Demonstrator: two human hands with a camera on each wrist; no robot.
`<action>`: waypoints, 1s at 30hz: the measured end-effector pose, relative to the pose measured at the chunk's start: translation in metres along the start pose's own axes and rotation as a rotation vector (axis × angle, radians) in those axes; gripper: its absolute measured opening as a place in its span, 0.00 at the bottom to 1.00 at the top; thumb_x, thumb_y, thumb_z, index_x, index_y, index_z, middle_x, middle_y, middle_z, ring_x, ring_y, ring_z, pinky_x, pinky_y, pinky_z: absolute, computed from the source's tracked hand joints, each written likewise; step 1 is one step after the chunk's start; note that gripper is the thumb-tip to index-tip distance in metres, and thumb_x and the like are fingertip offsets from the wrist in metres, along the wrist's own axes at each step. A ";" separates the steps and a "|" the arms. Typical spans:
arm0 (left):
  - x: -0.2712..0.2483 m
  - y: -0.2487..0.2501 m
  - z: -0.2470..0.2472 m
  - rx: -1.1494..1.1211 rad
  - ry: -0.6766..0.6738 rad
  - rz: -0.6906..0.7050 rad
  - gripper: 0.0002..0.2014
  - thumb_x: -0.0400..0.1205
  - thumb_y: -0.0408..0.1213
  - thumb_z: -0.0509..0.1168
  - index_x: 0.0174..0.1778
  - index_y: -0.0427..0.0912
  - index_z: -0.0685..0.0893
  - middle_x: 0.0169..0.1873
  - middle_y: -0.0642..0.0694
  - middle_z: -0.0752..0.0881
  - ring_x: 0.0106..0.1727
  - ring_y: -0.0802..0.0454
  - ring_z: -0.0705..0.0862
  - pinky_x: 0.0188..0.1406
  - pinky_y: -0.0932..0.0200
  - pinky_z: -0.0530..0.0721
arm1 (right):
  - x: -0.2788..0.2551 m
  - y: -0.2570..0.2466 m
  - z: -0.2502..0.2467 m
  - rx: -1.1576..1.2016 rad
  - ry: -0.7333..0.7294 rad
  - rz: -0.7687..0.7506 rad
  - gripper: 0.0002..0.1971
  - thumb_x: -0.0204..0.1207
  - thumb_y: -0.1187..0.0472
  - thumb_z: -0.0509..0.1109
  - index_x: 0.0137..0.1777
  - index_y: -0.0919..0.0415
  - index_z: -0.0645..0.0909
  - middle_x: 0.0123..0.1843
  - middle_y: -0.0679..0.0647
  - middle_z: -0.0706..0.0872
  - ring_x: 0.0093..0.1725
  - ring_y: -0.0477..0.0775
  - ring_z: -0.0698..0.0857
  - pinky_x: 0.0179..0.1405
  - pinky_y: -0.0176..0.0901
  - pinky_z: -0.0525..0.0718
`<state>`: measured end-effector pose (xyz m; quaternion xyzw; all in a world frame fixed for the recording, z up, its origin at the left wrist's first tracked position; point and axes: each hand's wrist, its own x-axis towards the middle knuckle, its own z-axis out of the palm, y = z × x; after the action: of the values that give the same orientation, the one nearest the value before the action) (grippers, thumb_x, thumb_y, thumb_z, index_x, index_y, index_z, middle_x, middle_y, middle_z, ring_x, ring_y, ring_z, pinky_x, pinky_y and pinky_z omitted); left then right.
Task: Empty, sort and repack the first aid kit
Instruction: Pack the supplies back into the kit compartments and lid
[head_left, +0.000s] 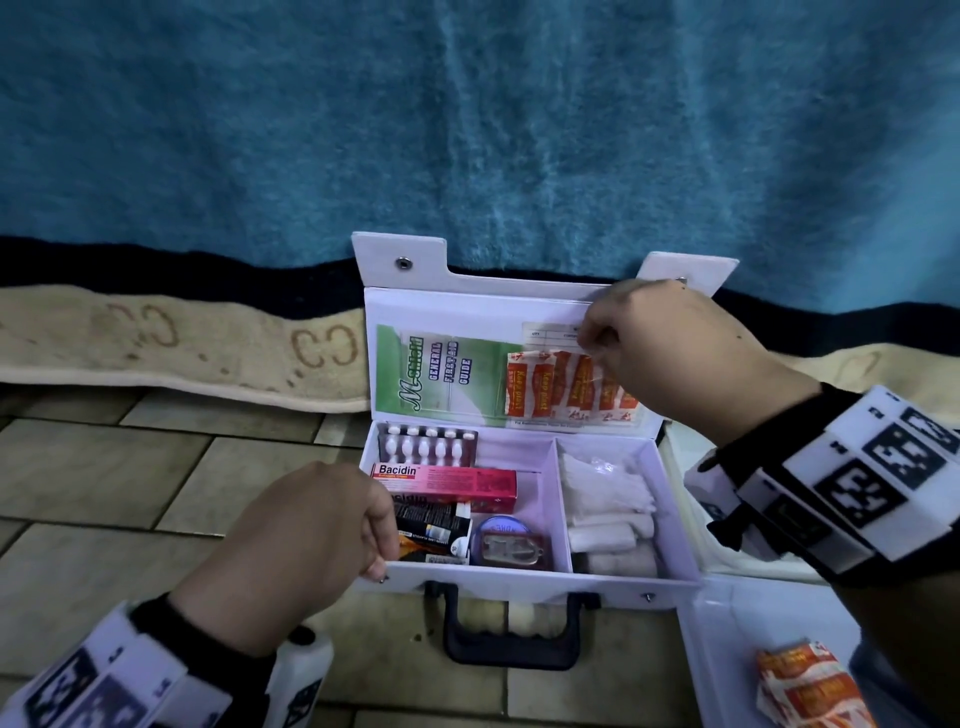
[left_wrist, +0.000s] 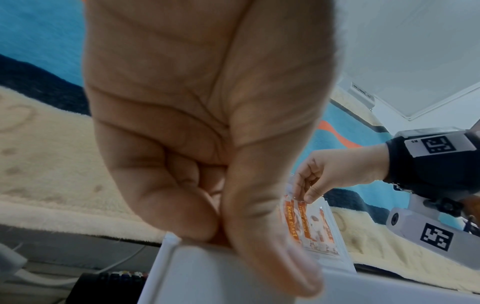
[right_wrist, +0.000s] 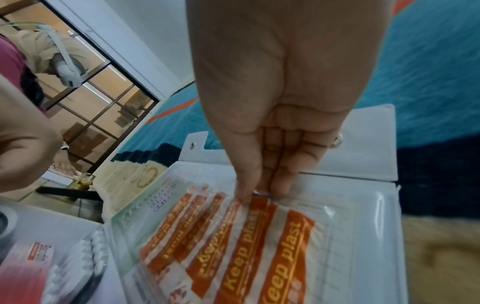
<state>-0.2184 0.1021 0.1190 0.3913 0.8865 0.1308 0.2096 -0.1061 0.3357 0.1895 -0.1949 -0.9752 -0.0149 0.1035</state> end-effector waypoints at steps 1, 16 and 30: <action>0.000 0.000 0.000 -0.003 -0.002 -0.001 0.13 0.66 0.33 0.76 0.22 0.54 0.84 0.26 0.65 0.88 0.31 0.70 0.85 0.36 0.68 0.81 | 0.000 -0.001 0.001 0.011 -0.003 0.000 0.12 0.72 0.67 0.67 0.50 0.52 0.86 0.54 0.51 0.87 0.53 0.57 0.84 0.52 0.47 0.83; 0.002 -0.002 0.000 -0.012 -0.016 0.005 0.13 0.66 0.31 0.75 0.21 0.53 0.83 0.25 0.63 0.88 0.30 0.70 0.85 0.35 0.69 0.80 | 0.001 -0.012 0.010 0.128 0.033 -0.097 0.18 0.67 0.72 0.67 0.53 0.55 0.85 0.54 0.52 0.87 0.56 0.57 0.84 0.57 0.43 0.80; 0.002 -0.002 0.001 -0.010 -0.027 -0.004 0.13 0.67 0.31 0.75 0.21 0.53 0.83 0.25 0.61 0.89 0.31 0.70 0.85 0.29 0.74 0.75 | 0.009 -0.015 0.025 0.087 -0.020 -0.133 0.06 0.70 0.63 0.72 0.46 0.54 0.85 0.47 0.50 0.82 0.56 0.57 0.81 0.60 0.46 0.76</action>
<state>-0.2200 0.1028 0.1165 0.3902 0.8836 0.1295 0.2240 -0.1246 0.3269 0.1673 -0.1251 -0.9868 0.0225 0.1008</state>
